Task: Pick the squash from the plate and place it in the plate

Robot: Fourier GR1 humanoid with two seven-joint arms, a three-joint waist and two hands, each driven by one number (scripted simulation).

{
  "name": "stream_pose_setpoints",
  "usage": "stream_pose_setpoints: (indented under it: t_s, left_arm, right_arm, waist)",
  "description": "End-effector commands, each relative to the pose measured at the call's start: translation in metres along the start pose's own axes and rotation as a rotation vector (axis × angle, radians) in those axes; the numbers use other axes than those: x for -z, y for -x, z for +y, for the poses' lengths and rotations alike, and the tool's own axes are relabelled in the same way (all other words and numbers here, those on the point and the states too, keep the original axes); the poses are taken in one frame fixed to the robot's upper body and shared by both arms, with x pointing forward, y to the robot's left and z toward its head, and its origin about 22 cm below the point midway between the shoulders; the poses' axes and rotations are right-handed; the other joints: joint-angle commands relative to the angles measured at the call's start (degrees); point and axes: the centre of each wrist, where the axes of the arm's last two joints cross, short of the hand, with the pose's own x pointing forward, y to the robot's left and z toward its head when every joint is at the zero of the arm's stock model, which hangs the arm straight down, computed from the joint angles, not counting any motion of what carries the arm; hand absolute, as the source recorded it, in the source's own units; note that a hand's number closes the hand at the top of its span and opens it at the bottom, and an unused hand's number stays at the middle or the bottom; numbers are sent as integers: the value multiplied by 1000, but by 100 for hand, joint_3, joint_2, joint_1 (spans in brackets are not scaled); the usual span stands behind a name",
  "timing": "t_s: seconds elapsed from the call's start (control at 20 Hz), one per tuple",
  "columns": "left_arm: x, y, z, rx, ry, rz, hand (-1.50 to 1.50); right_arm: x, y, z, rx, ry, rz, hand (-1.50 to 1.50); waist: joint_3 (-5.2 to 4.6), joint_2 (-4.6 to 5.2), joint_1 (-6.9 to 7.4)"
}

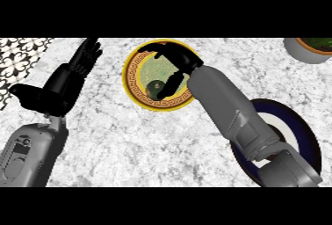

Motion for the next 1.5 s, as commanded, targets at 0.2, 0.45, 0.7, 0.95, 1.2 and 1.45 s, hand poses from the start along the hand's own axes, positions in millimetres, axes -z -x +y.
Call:
stream_pose_setpoints:
  t_s: [0.2,0.45,0.7,0.95,1.2,1.45]
  left_arm:
    - [5,3,5,4,-16,10,0]
    - [-3,2,10,20,-46,33,0]
    - [-5,8,15,34,-85,18,0]
    - [-12,3,6,12,-57,19,0]
    - [-11,2,19,25,-83,12,0]
    - [-10,1,12,-2,-69,16,0]
  right_arm:
    - [4,-9,-12,291,155,-76,-150]
    - [4,-7,-16,421,182,-55,-150]
    - [-7,6,-42,474,231,-41,-150]
    - [-42,43,-74,515,265,-62,-150]
    - [-75,69,-98,487,243,-77,-150]
    - [-99,75,-136,467,234,-59,-150]
  waist:
    - [3,-6,-78]
    - [5,-76,-297]
    - [4,-26,-471]
    - [14,-16,-445]
    - [16,28,-434]
    - [18,40,-393]
